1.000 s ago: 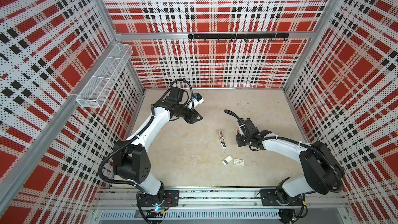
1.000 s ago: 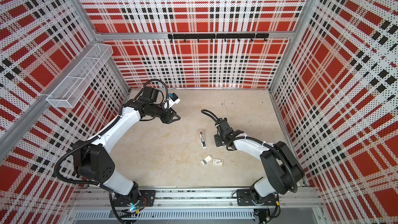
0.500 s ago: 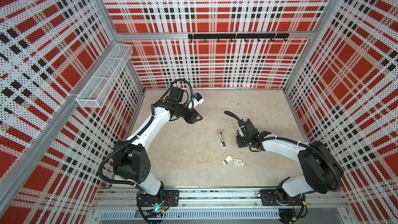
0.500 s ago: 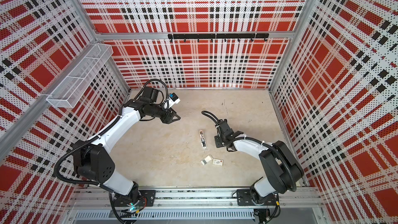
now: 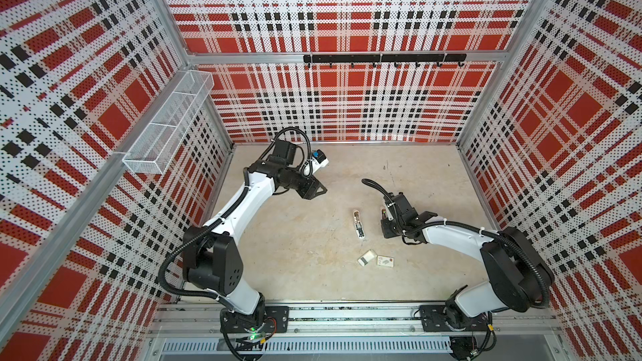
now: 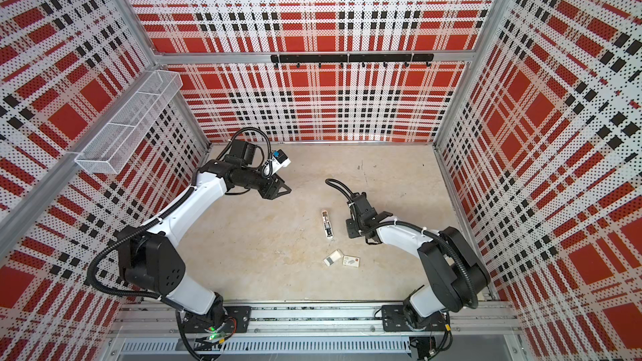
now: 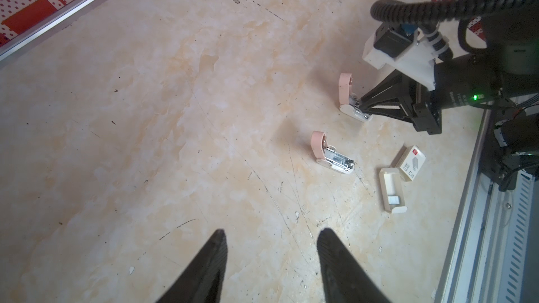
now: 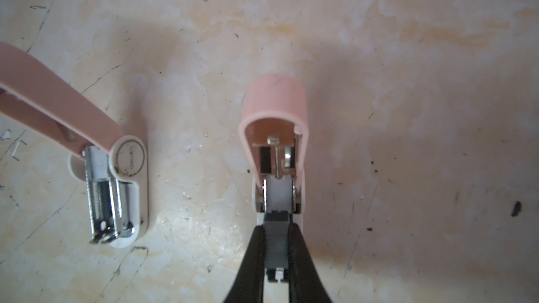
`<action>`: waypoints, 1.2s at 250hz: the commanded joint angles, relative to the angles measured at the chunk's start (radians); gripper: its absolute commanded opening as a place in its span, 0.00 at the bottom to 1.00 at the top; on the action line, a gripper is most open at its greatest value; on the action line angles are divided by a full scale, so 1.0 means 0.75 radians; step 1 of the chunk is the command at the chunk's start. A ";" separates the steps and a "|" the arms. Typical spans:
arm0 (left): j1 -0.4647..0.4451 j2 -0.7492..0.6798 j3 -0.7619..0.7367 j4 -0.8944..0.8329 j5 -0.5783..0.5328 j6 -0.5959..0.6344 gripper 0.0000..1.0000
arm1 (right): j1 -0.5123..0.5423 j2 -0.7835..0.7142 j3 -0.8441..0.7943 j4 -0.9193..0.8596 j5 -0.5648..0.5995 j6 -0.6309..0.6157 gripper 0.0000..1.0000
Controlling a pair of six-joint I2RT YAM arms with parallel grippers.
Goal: Load the staples into the stapler
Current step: 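Lower the staple strip into the pink stapler's channel with the right gripper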
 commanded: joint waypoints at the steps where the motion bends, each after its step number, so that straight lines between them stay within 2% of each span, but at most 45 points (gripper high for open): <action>1: -0.002 -0.004 0.026 0.007 0.026 -0.010 0.55 | -0.005 -0.053 -0.012 0.037 0.008 0.004 0.00; 300: -0.001 -0.004 0.019 0.009 0.026 -0.008 0.55 | -0.006 0.015 -0.010 0.046 0.010 -0.010 0.00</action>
